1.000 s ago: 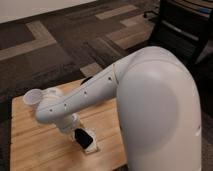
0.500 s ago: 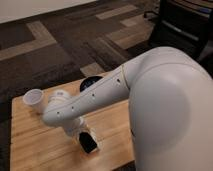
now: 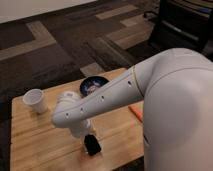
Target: Place the eraser on the white sponge
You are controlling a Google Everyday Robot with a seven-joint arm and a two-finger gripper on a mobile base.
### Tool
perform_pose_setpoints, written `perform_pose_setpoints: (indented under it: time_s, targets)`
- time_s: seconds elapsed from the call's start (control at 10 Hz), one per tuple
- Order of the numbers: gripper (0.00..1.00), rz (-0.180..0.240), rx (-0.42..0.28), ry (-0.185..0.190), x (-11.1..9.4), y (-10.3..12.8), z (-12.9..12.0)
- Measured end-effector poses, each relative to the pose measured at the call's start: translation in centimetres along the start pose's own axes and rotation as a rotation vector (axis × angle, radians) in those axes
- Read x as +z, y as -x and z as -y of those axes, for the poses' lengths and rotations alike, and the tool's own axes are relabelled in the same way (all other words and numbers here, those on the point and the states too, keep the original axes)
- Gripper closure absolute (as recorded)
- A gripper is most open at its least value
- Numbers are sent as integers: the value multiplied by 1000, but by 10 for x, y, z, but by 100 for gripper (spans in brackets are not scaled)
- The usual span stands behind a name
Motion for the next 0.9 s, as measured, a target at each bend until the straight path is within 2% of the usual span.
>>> perform_pose_setpoints:
  time_s: [0.3, 0.5, 0.9]
  targets:
    - [100, 17, 2, 6, 3, 5, 1]
    - [85, 18, 2, 7, 3, 6, 1]
    - [35, 18, 1, 7, 3, 6, 1]
